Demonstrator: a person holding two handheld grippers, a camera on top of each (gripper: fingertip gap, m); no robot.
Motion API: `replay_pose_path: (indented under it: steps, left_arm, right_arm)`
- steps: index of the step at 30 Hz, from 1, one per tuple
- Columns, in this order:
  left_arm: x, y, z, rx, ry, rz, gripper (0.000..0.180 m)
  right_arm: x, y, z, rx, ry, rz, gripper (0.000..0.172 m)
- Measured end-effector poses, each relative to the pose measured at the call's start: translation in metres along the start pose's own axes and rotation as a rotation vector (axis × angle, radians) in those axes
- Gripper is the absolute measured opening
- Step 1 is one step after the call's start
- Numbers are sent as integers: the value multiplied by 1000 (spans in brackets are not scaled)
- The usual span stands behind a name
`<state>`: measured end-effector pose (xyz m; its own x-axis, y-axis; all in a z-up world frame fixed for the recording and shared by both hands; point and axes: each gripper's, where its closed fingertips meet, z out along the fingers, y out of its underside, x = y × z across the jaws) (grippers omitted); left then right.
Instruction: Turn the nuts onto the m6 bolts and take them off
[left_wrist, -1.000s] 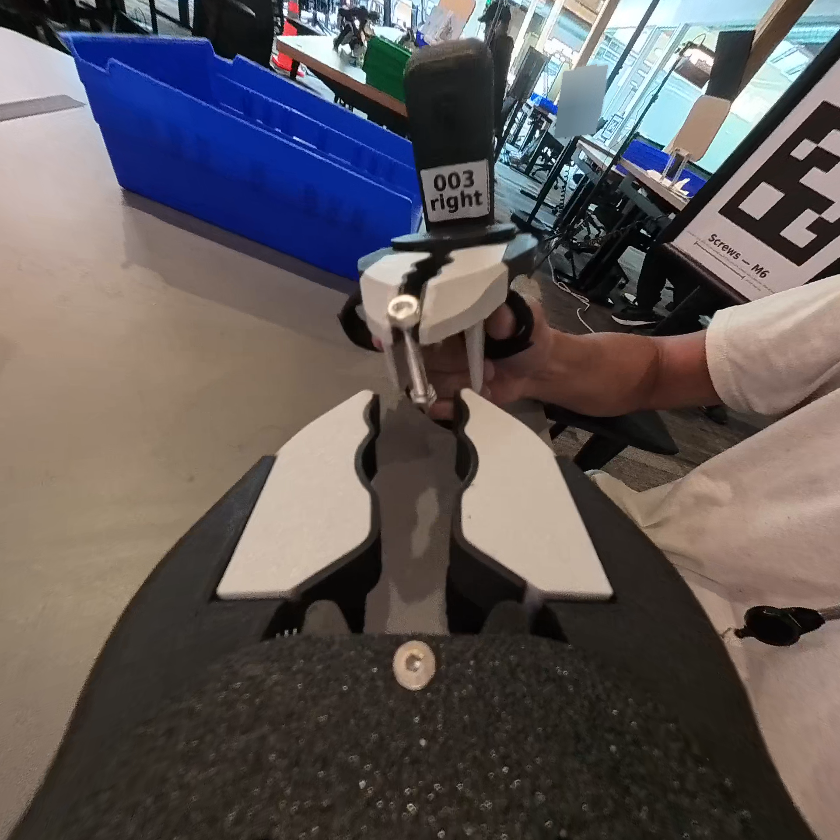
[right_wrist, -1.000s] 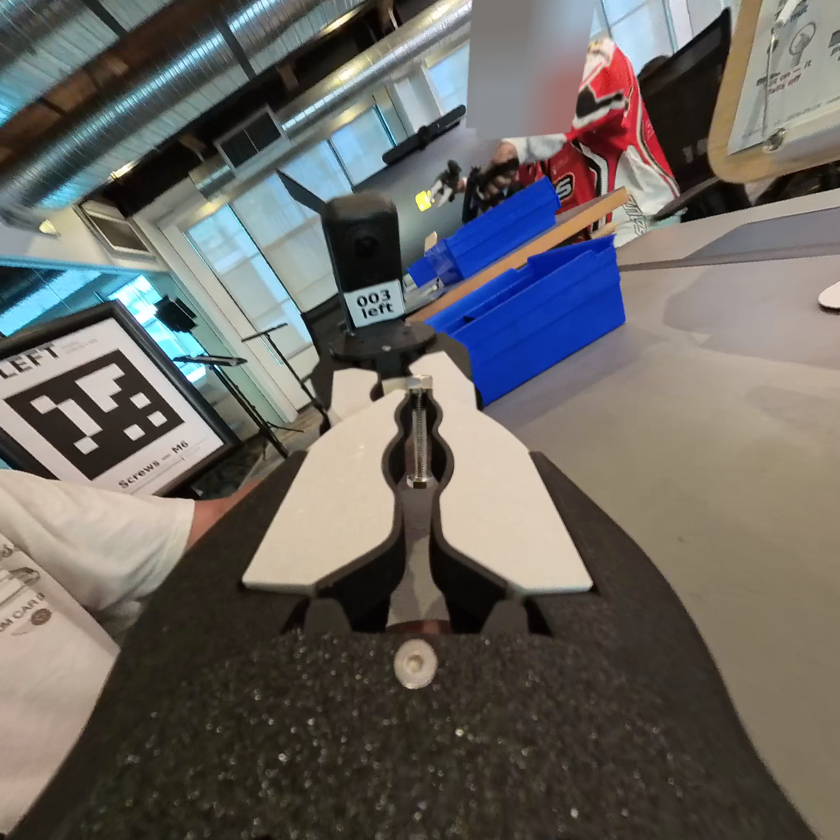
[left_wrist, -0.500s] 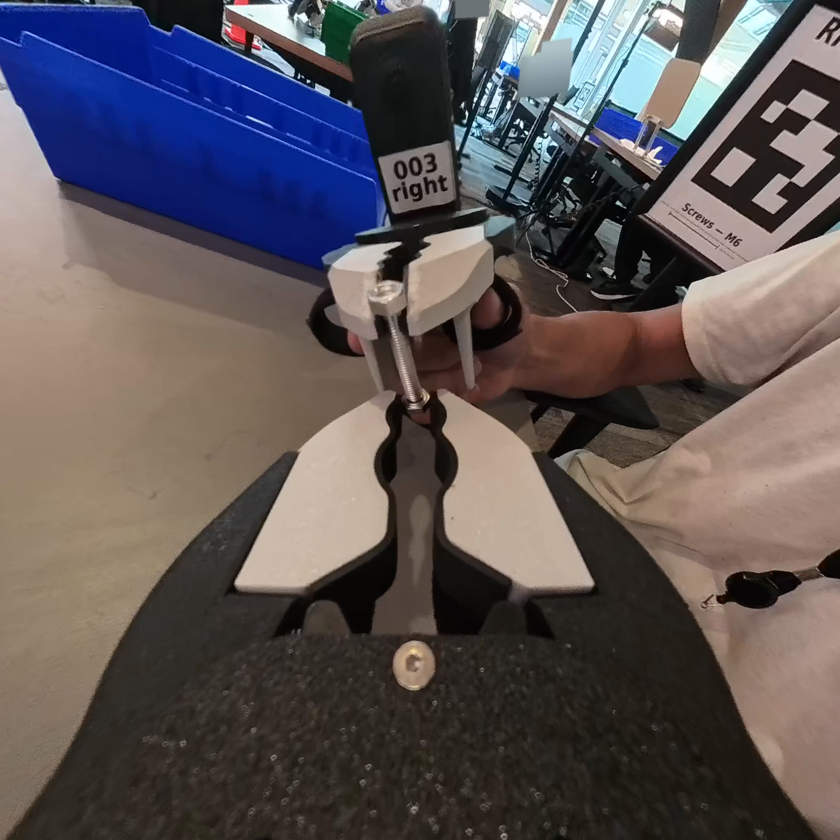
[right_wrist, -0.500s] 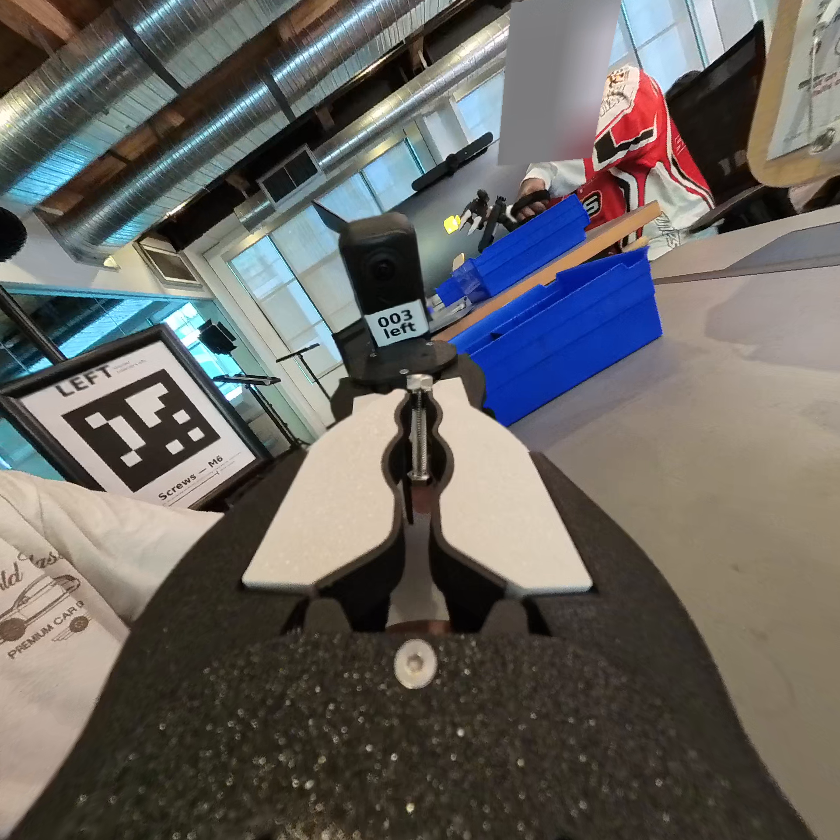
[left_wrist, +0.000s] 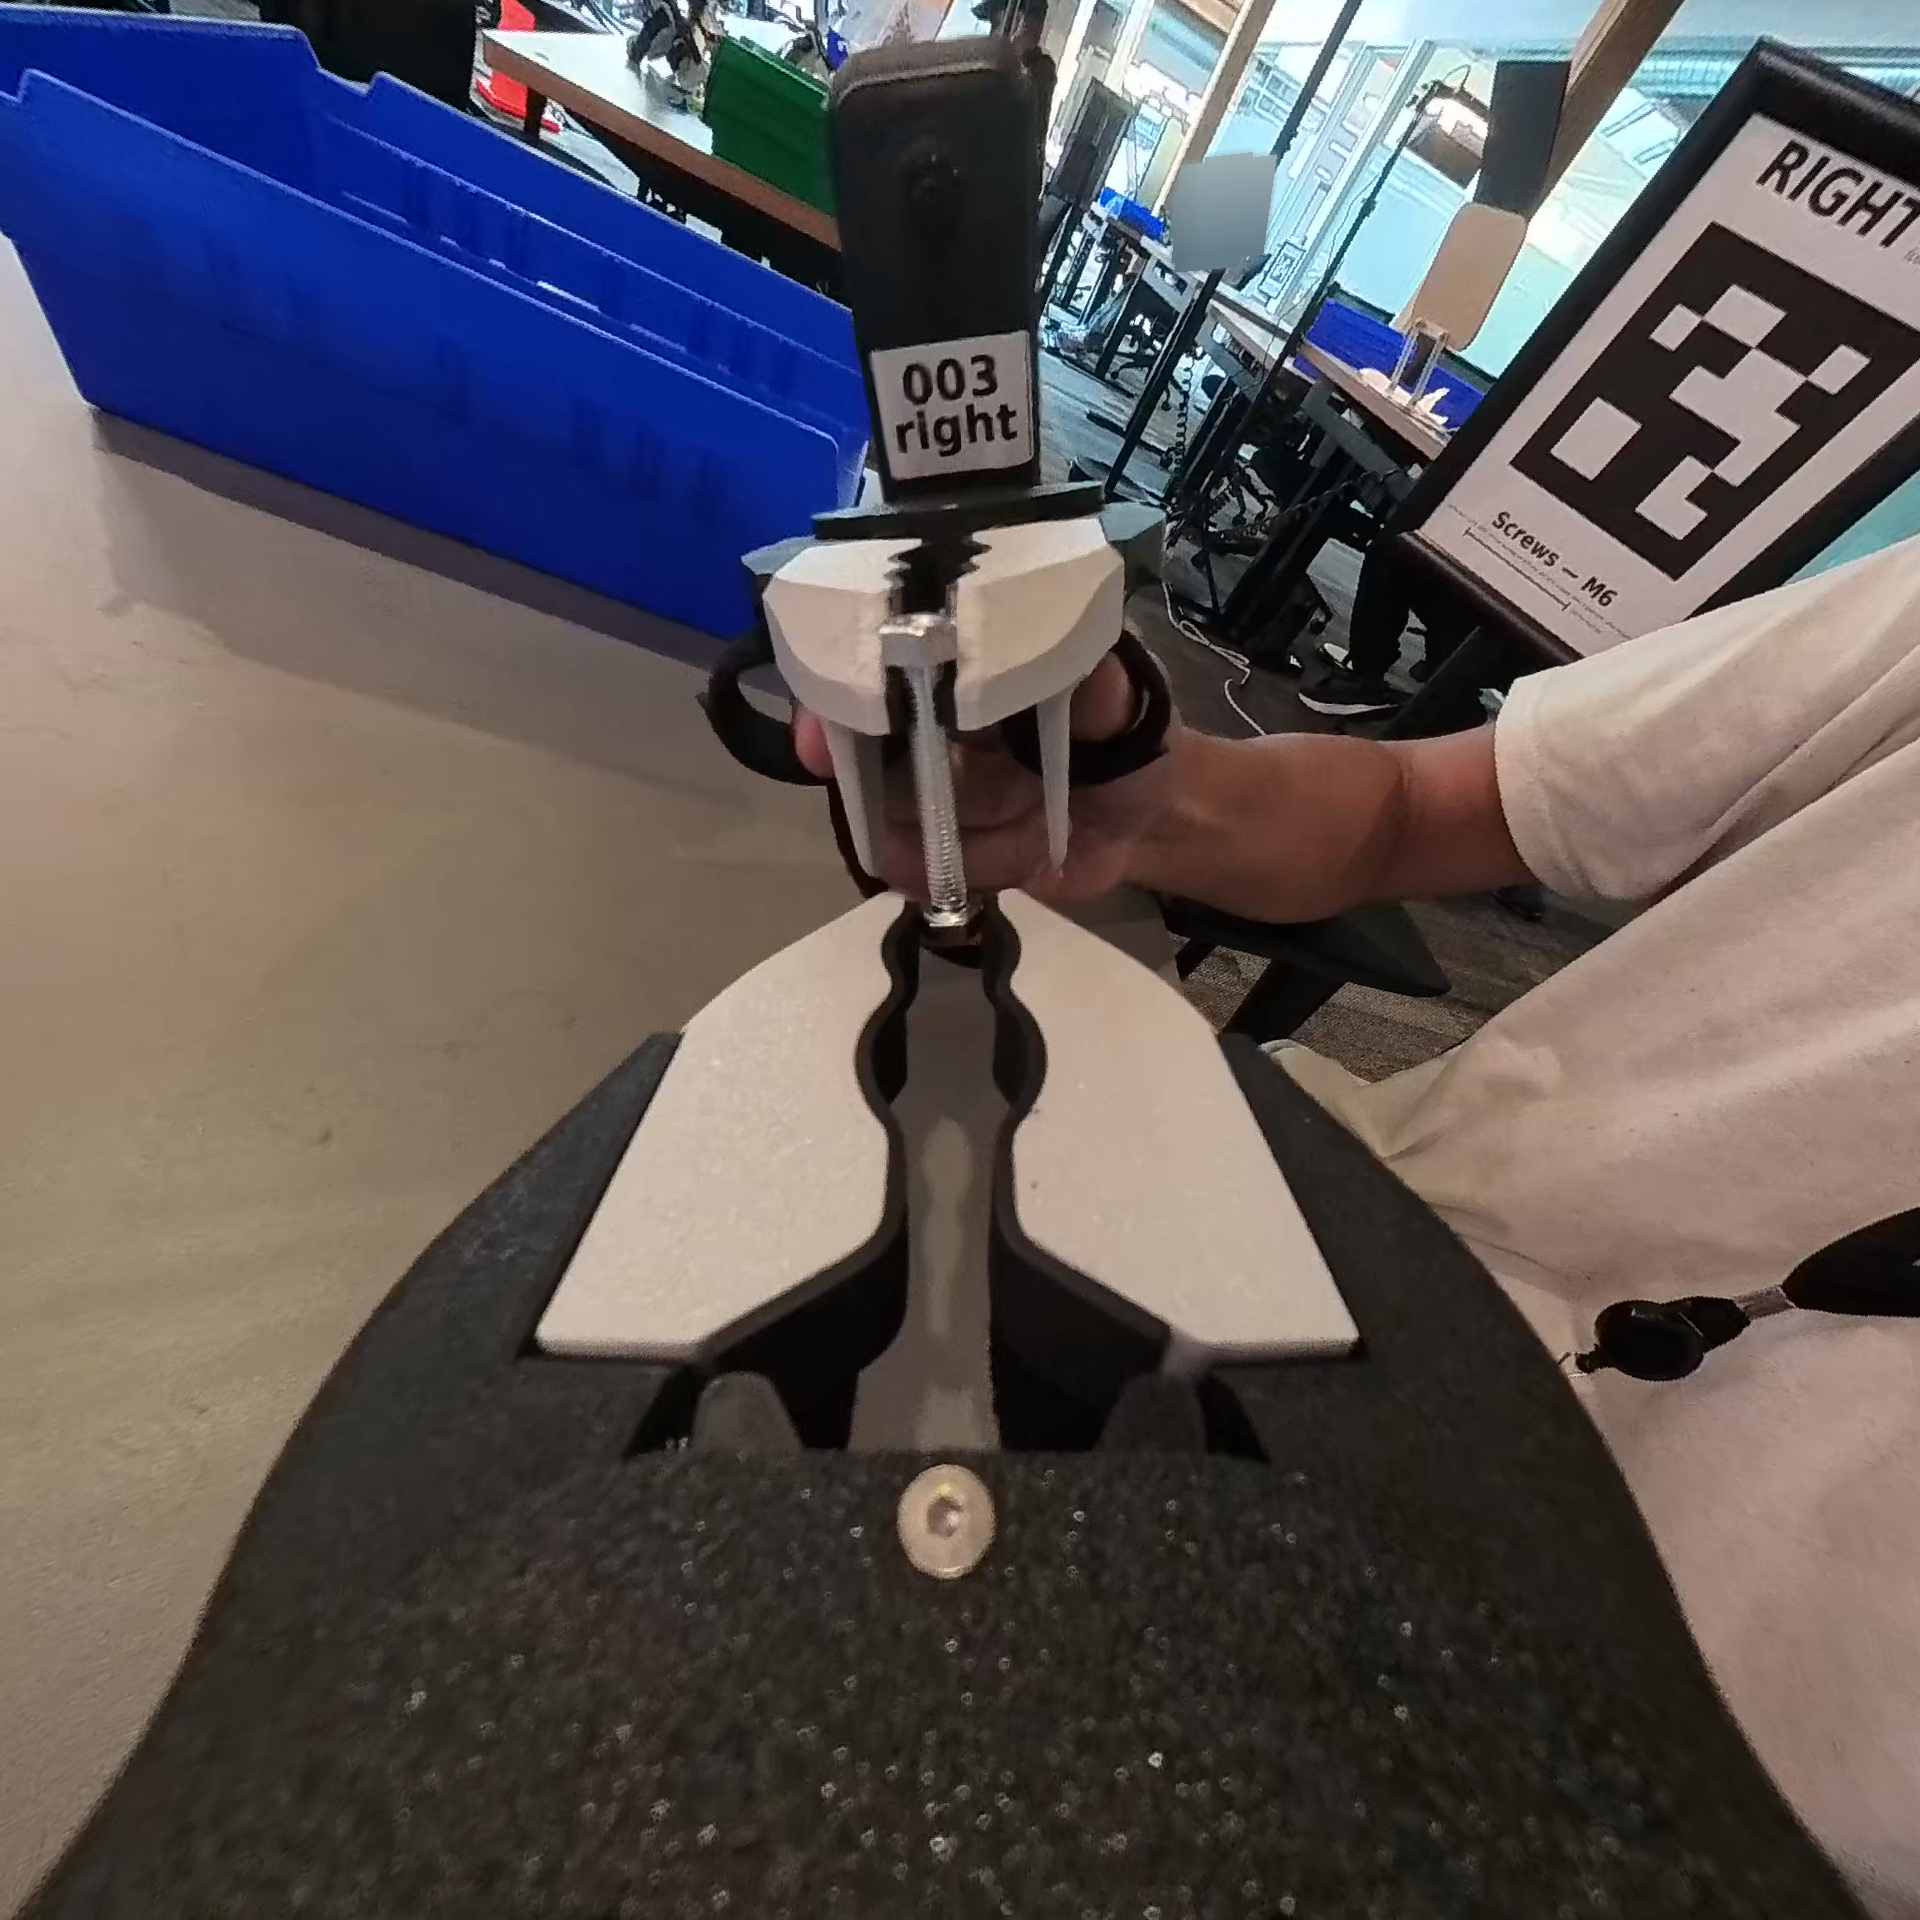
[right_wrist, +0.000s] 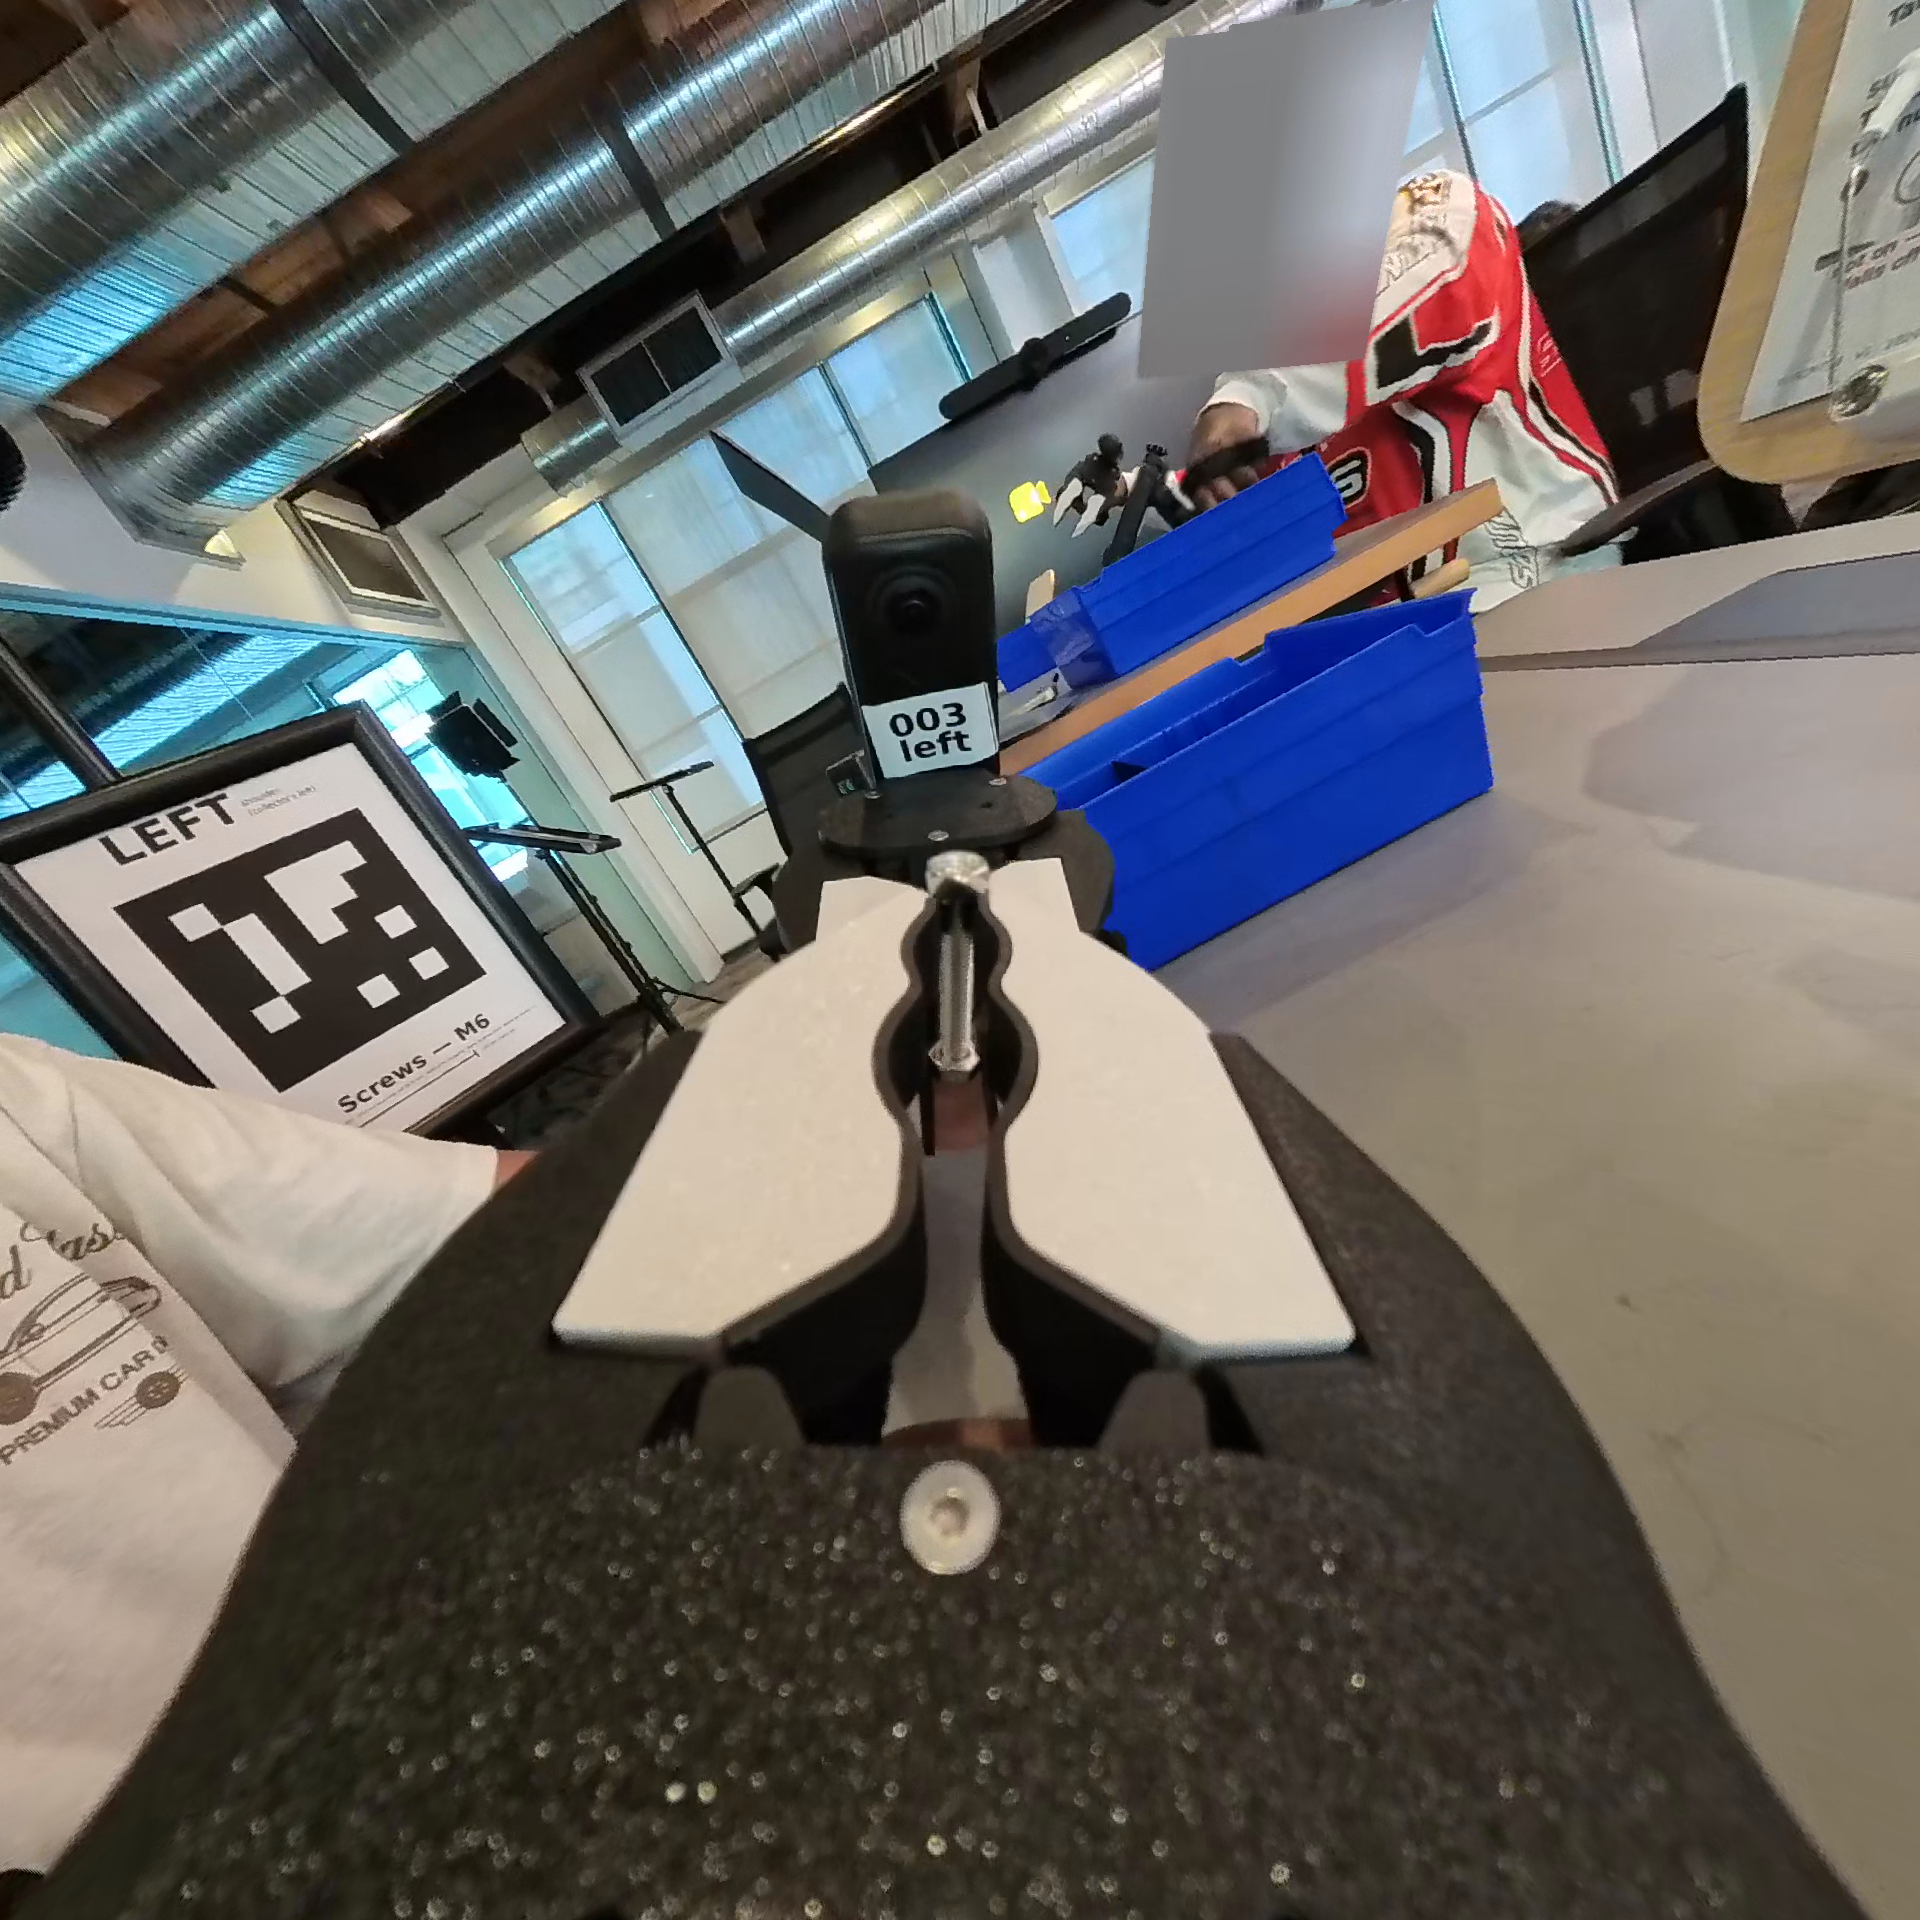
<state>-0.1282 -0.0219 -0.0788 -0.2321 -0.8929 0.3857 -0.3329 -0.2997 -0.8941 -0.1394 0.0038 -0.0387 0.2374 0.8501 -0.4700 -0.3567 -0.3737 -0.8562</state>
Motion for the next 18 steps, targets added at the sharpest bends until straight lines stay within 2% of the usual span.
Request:
replay_pose_path:
  steps: [6, 18]
  left_arm:
    - [2, -5, -2, 36, 23, -25, 15]
    - [-2, -6, -10, 26, -2, -7, 10]
  right_arm:
    - [-1, 1, 1, 3, -11, 8, 5]
    - [1, 1, -1, -5, -1, 14, 5]
